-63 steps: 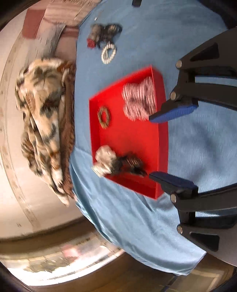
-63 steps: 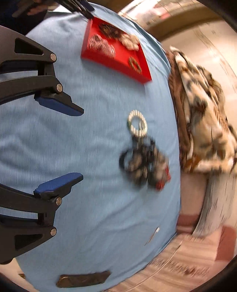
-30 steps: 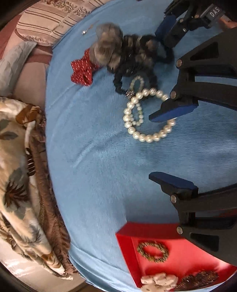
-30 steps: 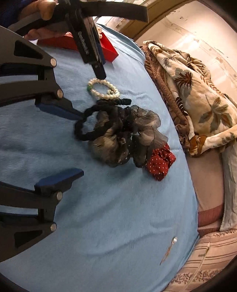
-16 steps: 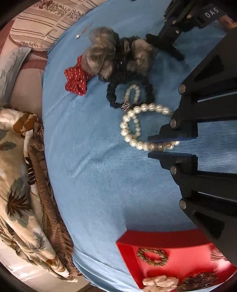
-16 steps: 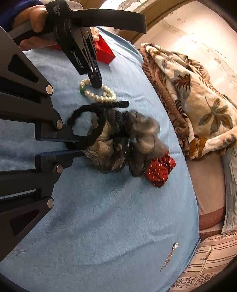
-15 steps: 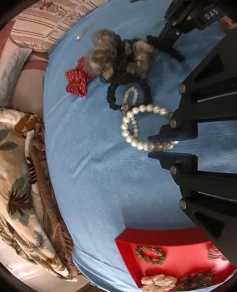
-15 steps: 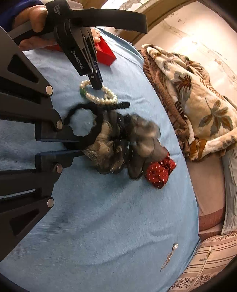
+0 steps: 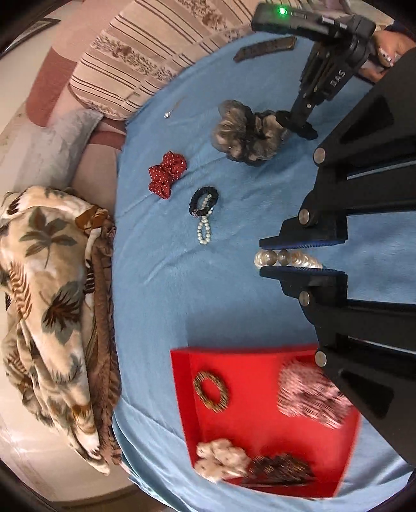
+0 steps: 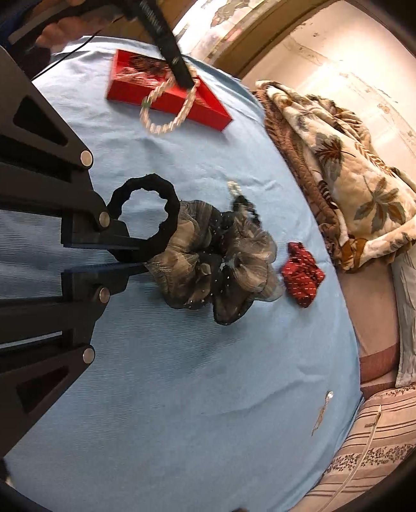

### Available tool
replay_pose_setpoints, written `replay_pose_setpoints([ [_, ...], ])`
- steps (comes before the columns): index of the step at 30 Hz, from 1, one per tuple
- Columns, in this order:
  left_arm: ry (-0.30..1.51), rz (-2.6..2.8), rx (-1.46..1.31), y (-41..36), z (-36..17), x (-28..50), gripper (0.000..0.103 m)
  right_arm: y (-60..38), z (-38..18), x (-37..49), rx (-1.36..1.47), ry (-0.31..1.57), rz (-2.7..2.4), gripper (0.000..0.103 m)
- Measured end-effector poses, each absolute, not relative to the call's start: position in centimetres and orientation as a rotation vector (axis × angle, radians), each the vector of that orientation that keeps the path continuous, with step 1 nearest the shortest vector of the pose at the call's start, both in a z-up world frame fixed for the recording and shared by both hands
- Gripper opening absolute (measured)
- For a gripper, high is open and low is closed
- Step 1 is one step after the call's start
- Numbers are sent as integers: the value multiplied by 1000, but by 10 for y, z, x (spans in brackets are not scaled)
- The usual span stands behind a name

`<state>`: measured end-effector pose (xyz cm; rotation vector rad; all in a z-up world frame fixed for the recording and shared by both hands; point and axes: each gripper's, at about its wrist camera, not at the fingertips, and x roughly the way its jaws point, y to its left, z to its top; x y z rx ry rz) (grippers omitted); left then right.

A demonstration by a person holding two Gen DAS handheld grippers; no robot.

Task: Organize jewelry
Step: 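Carry the pearl bracelet and black hair tie into the red tray and release both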

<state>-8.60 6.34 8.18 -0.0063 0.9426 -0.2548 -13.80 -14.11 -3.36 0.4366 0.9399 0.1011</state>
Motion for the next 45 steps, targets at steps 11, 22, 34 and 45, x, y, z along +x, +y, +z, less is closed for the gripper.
replay_pose_setpoints([
  [11,921,-253,-31,91,85,-132,10,-142,-41,-159,410,963,-1,15],
  [22,886,-219,-47,122,93,-152,10,-122,-16,-187,356,921,104,10],
  [34,838,-136,-137,203,110,-124,10,-44,25,-151,293,910,283,10],
  [45,892,-45,-265,292,76,-62,10,67,49,-90,164,922,452,10],
])
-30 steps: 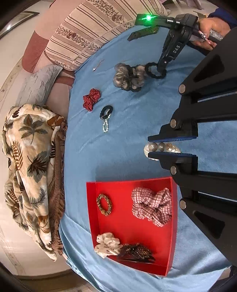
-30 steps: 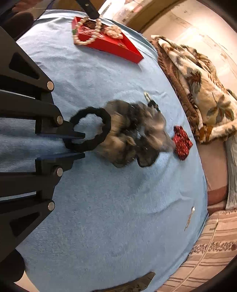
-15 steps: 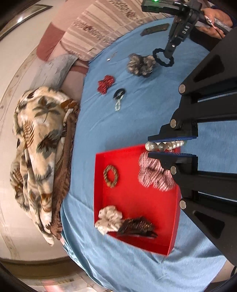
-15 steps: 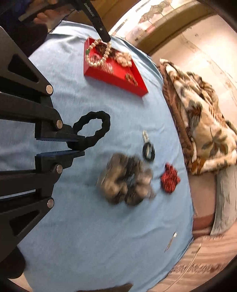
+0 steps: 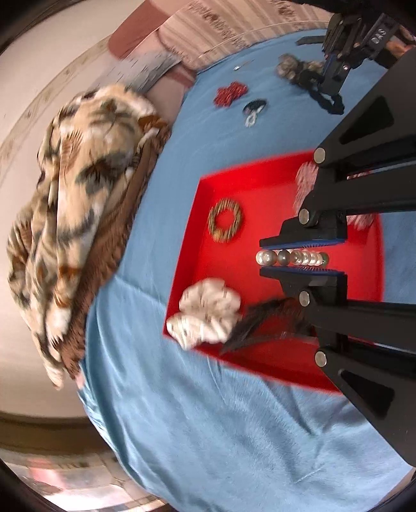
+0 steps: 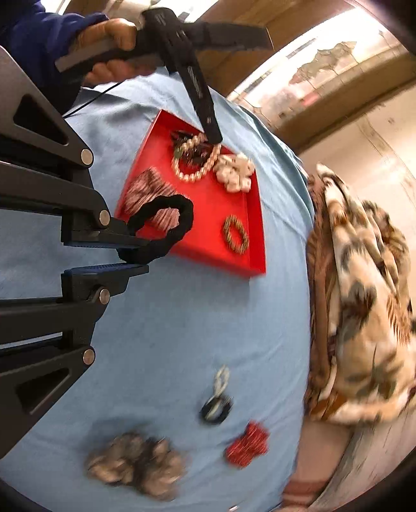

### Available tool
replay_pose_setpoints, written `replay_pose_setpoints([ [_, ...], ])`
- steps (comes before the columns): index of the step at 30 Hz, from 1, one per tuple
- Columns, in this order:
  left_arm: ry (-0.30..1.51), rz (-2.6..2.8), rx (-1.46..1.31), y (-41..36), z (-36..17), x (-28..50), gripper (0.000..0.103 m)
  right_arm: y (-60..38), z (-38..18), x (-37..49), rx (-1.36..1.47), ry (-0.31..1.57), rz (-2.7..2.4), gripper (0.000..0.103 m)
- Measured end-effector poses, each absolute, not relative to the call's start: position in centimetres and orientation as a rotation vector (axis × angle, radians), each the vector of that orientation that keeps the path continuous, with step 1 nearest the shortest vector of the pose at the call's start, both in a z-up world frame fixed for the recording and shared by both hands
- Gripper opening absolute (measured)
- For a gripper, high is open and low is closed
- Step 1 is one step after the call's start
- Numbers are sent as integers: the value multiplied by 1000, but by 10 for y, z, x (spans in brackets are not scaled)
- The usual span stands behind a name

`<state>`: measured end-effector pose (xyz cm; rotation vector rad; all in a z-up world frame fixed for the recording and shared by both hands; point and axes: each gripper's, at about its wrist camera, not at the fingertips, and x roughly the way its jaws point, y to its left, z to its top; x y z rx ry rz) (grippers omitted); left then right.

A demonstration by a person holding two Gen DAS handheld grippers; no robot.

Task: Organize jewelry
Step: 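Carry the pearl bracelet and black hair tie into the red tray and release both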

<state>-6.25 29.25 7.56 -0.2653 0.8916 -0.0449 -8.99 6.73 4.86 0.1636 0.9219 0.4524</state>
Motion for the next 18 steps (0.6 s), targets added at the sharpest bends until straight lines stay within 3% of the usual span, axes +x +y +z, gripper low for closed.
replay_pose_setpoints([
  [9,895,-21,-420,355,51,-40,10,131,38,-50,104,965,509,10],
  [18,923,-214,-441,328,43,-25,10,207,10,-49,-12,1025,635,10],
])
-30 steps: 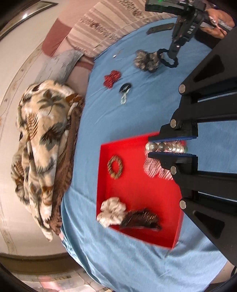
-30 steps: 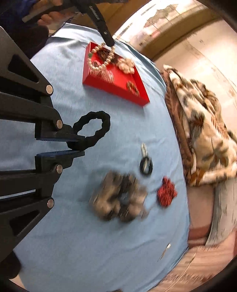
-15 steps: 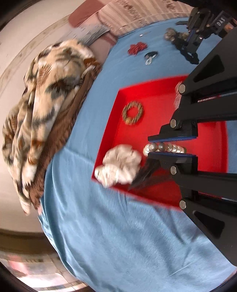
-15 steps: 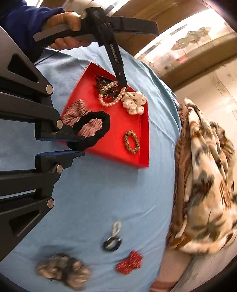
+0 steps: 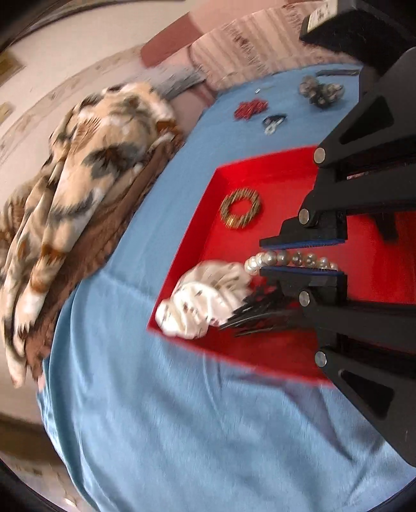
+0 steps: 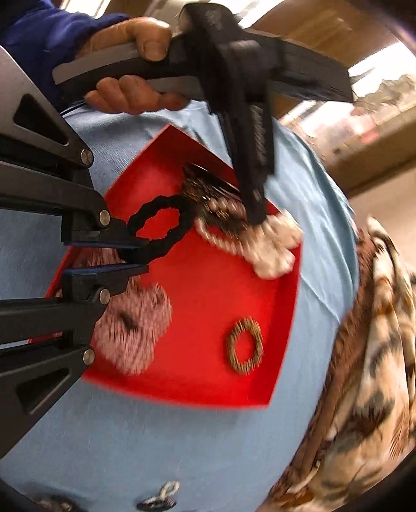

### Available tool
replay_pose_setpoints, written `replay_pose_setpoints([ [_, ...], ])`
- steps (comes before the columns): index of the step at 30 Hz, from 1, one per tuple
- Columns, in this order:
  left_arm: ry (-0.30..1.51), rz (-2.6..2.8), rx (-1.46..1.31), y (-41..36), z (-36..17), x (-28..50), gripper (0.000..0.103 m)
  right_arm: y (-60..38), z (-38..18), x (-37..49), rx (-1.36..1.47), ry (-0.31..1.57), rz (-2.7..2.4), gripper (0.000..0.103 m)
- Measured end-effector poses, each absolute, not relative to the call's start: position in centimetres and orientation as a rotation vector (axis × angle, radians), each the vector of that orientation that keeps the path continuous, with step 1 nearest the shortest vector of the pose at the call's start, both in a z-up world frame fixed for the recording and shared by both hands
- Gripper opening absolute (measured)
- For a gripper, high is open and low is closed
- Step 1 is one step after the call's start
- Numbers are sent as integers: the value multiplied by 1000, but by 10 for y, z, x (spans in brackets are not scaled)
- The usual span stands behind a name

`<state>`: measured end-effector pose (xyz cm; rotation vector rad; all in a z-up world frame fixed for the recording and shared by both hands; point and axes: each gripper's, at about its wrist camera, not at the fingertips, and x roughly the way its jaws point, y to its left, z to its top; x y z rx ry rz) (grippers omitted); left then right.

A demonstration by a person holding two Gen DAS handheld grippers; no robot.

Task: Organize jewelry
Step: 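Carry the pearl bracelet and black hair tie into the red tray and release both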

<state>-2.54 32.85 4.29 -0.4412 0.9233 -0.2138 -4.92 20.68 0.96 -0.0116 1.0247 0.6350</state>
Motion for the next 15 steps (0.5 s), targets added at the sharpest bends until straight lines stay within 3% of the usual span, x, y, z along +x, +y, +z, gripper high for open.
replay_pose_setpoints([
  [13,917,-164,-431,330,38,-26,10,225,-7,-62,-58,1042,626,10],
  [15,907,-176,-436,329,39,-28,16,227,-7,-65,-73,1032,617,10],
])
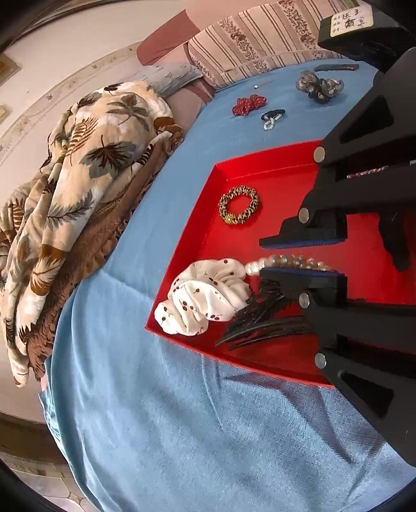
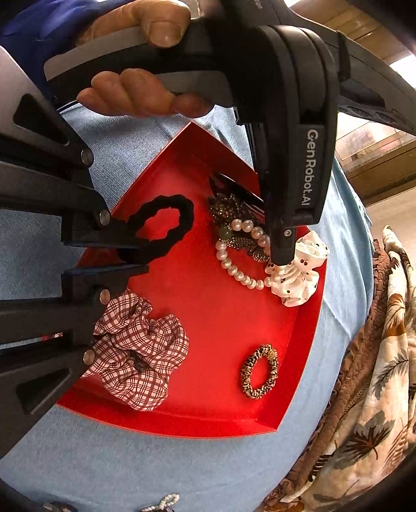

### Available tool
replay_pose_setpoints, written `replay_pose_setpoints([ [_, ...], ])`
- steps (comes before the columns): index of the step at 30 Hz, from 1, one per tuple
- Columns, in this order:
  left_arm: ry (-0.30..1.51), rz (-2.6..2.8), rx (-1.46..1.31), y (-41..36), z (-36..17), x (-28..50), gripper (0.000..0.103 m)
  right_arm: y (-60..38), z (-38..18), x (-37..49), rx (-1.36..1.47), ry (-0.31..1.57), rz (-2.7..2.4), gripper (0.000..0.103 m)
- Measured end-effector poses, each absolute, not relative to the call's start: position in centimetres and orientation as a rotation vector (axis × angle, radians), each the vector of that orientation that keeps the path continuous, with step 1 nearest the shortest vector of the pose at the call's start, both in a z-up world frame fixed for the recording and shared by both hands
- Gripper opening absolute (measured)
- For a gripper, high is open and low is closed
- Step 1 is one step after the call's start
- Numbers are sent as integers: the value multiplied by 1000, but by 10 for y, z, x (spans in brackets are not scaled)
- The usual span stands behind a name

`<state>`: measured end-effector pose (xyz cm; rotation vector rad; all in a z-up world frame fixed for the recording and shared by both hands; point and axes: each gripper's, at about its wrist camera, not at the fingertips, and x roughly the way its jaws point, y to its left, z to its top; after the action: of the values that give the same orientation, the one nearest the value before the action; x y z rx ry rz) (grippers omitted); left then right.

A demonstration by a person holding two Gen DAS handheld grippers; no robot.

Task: Organize jewelry
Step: 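Carry the pearl bracelet and black hair tie into the red tray and release both, then withdraw both open tools from the red tray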

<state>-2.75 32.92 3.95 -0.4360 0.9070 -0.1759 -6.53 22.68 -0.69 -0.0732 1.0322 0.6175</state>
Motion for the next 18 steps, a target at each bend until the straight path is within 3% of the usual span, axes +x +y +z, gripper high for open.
replay_pose_setpoints([
  [4,872,-201,-449,328,46,-32,39,227,-2,-76,-115,1004,603,12],
  [9,831,-206,-464,332,54,-39,44,223,17,-92,-142,952,583,31],
  [14,824,-175,-462,337,56,-46,44,204,31,-113,-146,915,561,39],
  [18,824,-129,-429,336,56,-53,51,181,30,-125,-141,909,522,44],
])
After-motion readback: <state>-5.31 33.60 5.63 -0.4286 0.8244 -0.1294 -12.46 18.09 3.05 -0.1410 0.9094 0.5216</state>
